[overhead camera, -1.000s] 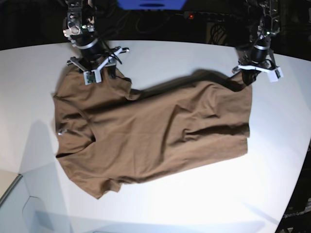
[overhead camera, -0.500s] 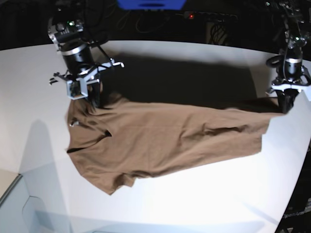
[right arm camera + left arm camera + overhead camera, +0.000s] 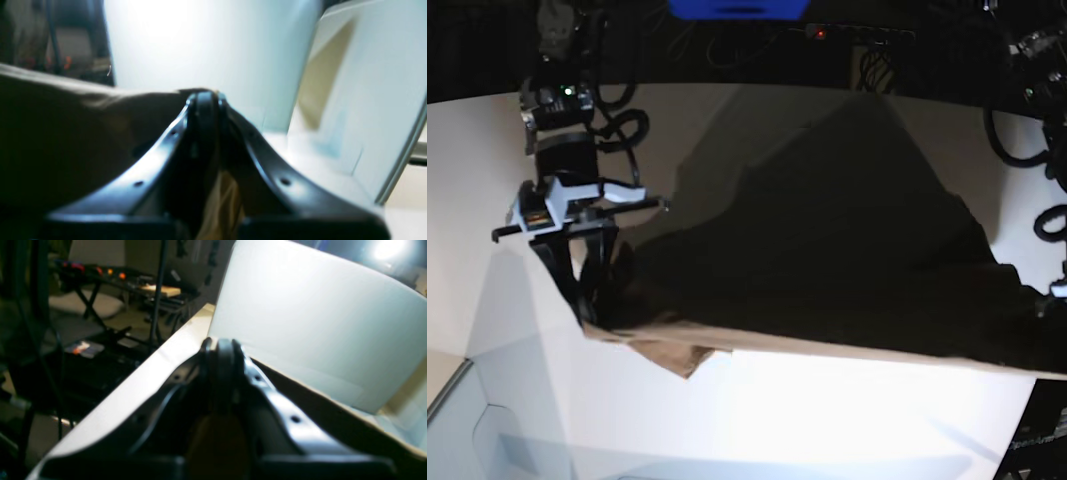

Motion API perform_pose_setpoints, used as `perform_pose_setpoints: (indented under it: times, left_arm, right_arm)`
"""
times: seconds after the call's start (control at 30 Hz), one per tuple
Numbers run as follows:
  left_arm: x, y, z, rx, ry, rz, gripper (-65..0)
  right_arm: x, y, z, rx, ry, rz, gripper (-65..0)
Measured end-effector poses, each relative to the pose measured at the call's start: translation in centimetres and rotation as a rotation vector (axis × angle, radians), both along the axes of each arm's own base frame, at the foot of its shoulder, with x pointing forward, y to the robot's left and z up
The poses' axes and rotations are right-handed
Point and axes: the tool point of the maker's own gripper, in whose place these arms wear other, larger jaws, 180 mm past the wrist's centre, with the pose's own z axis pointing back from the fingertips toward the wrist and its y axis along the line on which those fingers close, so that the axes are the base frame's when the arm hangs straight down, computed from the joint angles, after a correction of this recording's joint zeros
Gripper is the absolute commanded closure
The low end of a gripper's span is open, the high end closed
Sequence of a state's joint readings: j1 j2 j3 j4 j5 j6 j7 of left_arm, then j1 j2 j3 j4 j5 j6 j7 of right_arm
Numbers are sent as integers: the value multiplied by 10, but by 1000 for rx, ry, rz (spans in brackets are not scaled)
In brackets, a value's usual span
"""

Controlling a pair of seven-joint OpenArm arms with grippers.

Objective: Layout the t-shirt on the table in an organized manner, then fold the t-shirt properly
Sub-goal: 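Lift the shirt with both grippers and swing it over the table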

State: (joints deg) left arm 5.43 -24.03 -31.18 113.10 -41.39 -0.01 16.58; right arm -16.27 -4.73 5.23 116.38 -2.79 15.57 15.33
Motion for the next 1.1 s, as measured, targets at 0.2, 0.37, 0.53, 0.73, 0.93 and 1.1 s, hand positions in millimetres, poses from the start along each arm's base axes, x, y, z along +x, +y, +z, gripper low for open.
perform_pose_setpoints:
  times: [0.2, 0.37, 0.53, 0.73, 0.93, 1.1]
  left_arm:
    - [11, 3, 55, 89, -134, 20, -1]
    - [14, -2, 101, 101, -262, 17, -1]
    - [6, -5, 120, 167, -309, 30, -1]
    - [9, -2, 55, 86, -156, 40, -1]
    - [61, -21, -51, 1, 116, 4, -1]
    - [106, -20, -114, -43, 266, 45, -2]
  right_arm:
    - [8, -27, 65, 79, -279, -139, 0]
    - [0, -26, 123, 92, -544, -131, 0]
    - [-2, -26, 157, 102, -679, -126, 0]
    - [71, -12, 80, 132, -317, -79, 0]
    - [147, 3, -17, 179, -24, -49, 0]
    - [197, 14, -76, 183, 162, -11, 0]
